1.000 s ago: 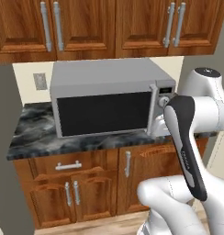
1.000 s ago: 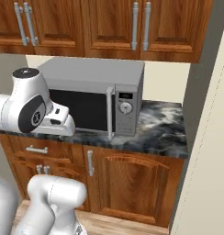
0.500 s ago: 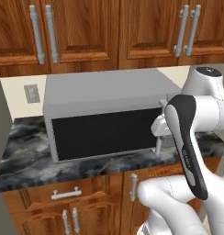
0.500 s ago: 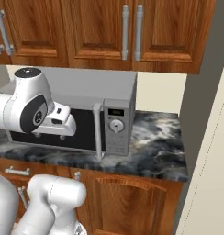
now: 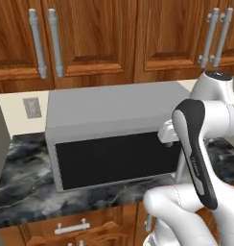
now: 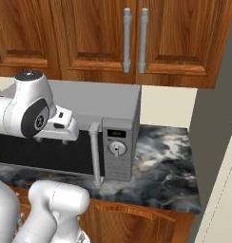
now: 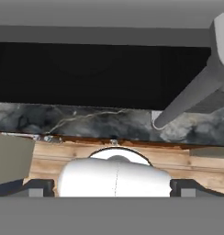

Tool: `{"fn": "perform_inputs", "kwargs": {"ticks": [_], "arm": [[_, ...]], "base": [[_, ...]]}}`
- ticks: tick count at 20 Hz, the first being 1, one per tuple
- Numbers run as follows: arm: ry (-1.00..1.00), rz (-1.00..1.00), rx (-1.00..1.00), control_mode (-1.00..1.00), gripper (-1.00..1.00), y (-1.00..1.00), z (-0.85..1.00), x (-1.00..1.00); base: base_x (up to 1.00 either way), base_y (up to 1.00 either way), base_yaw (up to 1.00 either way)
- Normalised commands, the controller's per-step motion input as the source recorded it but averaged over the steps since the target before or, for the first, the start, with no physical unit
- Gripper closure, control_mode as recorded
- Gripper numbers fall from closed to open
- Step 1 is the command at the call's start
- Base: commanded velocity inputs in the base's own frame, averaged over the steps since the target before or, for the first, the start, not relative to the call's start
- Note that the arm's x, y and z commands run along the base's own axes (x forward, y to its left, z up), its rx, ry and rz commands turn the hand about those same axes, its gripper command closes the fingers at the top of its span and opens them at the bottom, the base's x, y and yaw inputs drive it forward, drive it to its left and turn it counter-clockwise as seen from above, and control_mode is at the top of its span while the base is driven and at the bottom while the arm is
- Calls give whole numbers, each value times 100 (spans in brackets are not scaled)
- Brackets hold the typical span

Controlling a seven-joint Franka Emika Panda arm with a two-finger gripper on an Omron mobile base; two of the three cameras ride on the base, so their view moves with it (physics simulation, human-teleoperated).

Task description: Navigate to the microwave.

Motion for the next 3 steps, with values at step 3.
{"fn": "perform_inputs", "kwargs": {"ticks": [3], "arm": [[0, 0, 0, 100, -100, 0, 0, 0]], "base": [[40, 2, 0]]}}
